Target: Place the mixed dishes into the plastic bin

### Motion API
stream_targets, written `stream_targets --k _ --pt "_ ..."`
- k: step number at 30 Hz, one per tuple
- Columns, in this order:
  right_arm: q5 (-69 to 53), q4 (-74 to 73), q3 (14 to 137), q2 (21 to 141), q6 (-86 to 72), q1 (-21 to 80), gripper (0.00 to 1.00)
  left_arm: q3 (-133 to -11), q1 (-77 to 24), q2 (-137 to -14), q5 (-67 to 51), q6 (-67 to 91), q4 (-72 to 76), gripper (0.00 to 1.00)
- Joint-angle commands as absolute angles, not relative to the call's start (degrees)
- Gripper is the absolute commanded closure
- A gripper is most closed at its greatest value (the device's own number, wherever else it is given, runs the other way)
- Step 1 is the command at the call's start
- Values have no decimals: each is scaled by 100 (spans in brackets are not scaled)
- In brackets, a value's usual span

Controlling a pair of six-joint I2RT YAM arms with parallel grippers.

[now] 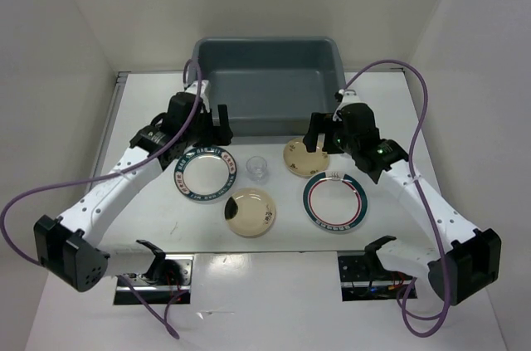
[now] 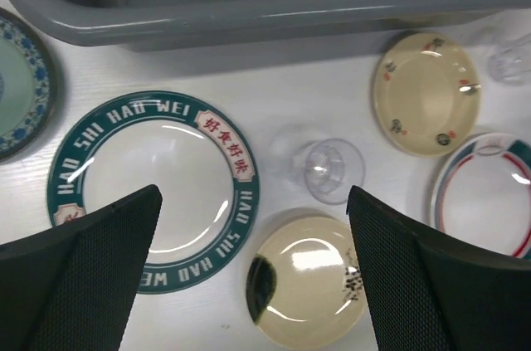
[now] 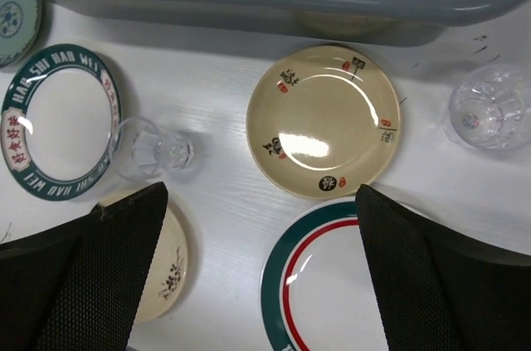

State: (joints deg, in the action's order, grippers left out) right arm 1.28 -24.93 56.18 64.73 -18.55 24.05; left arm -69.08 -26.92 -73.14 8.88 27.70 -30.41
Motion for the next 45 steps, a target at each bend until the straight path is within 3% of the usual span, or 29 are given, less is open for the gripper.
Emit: stream_targets --k 1,4,5,8,9,10,11,12,16,19,23,25,28,40,44,45 --pt "-244 -2338 5563 6284 -1784 2382 3 -6541 -2681 -6777 519 3127 -2383 0" --pt "-676 -2233 5511 6337 -1846 2382 12 -6241 -2681 -6706 580 3435 -2259 15" --pt "-807 -2232 5450 6337 -1846 2382 13 -6127 -2681 -6706 580 3532 -2207 31" --pt "-930 -2285 5335 6337 -1846 2382 24 -5565 -2681 -6462 492 3944 -2076 51" --pt "-1001 -2285 5335 6389 -1846 2382 29 -5198 -2681 -6347 431 4033 -1996 51" --pt "-1315 -2285 5274 6572 -1846 2382 42 -4881 -2681 -6050 431 4295 -1821 27" --pt "-1423 -2337 5273 6644 -1846 2382 42 -4730 -2681 -5995 431 4350 -1741 13" --pt "-1502 -2338 5204 6714 -1846 2382 42 -4537 -2681 -5994 318 4420 -1592 8" --pt "-1486 -2285 5133 6829 -1785 2382 42 -4333 -2681 -6380 35 4771 -1117 8" --pt "-1266 -2338 5185 6776 -1784 2382 41 -4333 -2979 -6819 87 4843 -748 12" --pt "-1143 -2399 5238 6671 -1784 2382 41 -4885 -3234 -7469 352 4913 -519 26" --pt "-1020 -2461 5291 6618 -1784 2382 40 -5271 -3366 -7917 518 4843 -457 39" --pt "-880 -2592 5291 6417 -1784 2382 39 -5641 -3480 -8445 694 4668 -642 48" --pt "-422 -2874 5238 5880 -1837 2382 39 -6319 -3639 -9342 1151 4307 -1318 54" --pt "-369 -2874 5238 5880 -1890 2382 39 -6495 -3744 -9562 1274 4184 -1581 60" --pt "-369 -2874 5238 5880 -1890 2382 39 -6547 -3805 -9623 1353 4184 -1582 67"
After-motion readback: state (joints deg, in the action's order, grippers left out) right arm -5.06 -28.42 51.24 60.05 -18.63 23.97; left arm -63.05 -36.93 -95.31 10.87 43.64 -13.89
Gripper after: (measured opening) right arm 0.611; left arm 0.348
